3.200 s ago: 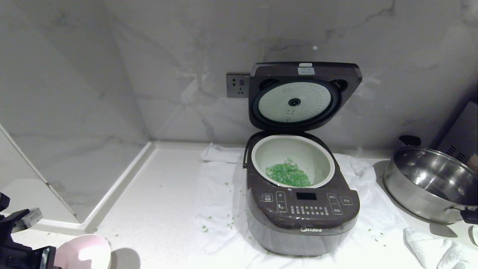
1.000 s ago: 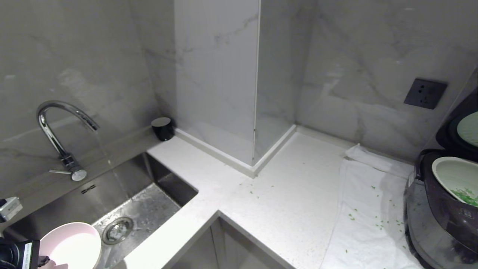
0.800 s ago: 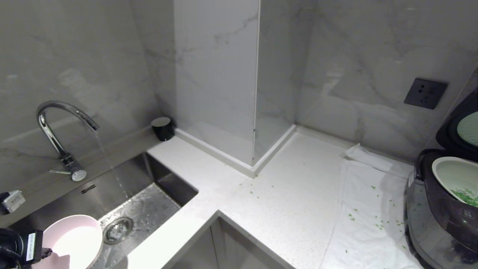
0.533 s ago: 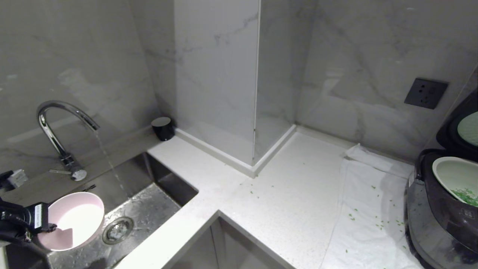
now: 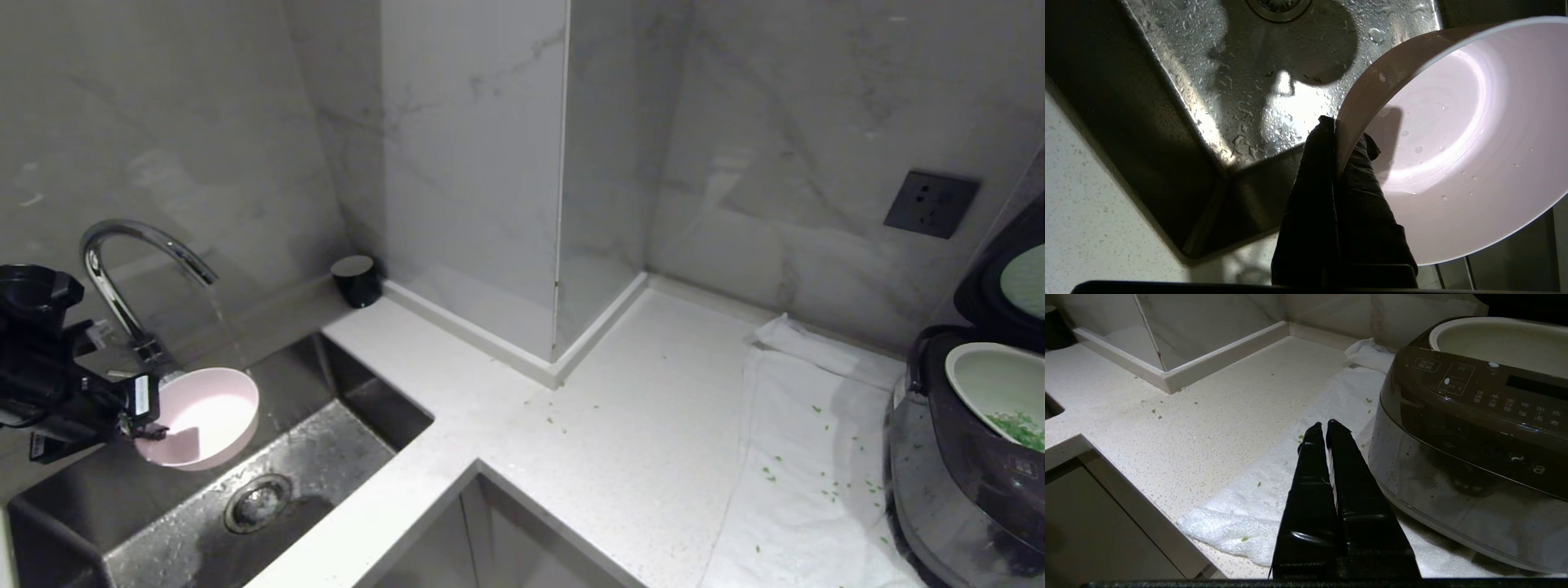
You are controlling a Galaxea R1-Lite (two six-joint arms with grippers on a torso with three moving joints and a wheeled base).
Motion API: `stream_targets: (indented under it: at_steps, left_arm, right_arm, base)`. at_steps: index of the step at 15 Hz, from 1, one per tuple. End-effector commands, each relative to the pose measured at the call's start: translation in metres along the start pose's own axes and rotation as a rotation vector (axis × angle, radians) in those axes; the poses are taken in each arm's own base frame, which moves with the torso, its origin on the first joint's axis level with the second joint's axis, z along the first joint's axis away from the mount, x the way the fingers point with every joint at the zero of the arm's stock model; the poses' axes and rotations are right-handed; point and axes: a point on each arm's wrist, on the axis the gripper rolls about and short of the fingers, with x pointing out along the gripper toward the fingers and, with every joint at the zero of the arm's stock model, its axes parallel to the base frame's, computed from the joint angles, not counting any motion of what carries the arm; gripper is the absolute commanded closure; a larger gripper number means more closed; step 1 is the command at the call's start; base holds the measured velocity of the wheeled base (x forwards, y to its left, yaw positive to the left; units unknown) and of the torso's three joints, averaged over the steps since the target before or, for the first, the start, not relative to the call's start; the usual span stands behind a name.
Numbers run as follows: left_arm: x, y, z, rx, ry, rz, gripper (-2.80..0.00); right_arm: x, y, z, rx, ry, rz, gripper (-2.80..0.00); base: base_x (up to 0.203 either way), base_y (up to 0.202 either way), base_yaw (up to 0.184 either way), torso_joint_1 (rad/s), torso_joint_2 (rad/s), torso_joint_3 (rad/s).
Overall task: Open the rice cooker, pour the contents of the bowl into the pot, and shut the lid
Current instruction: Fill a bowl with water from the tap
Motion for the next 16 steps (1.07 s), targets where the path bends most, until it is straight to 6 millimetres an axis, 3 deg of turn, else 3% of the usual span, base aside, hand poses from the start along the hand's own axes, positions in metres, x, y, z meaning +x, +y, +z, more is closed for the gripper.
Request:
stream_targets:
  at_steps: [1, 6, 10, 14, 16]
  left_arm:
    - [0.042, -0.008, 0.024, -0.016, 0.075, 0.033, 0.00]
    - [0.081, -0.018, 0.058, -0.056, 0.079, 0.055, 0.00]
    - [0.121, -0.017, 0.086, -0.196, 0.101, 0.085, 0.00]
    - [0.141, -0.008, 0.106, -0.331, 0.034, 0.122, 0.00]
    - [0.141, 0.002, 0.111, -0.364, 0.004, 0.128, 0.00]
  right_arm:
    - [0.000, 0.000, 0.000, 0.000, 0.001, 0.001, 0.00]
    - [0.000, 0.000, 0.000, 0.000, 0.002, 0.000, 0.00]
    - [0.000, 0.000, -0.001, 0.000, 0.002, 0.000, 0.00]
    - [0.000, 0.000, 0.000, 0.000, 0.001, 0.002, 0.00]
    - [0.000, 0.000, 0.000, 0.000, 0.001, 0.000, 0.00]
  base:
    - [0.000, 0.000, 0.000, 0.000, 0.00, 0.000]
    - [0.000, 0.000, 0.000, 0.000, 0.00, 0.000]
    - [0.000, 0.000, 0.000, 0.000, 0.00, 0.000]
    - [0.000, 0.000, 0.000, 0.000, 0.00, 0.000]
    - [0.000, 0.000, 0.000, 0.000, 0.00, 0.000]
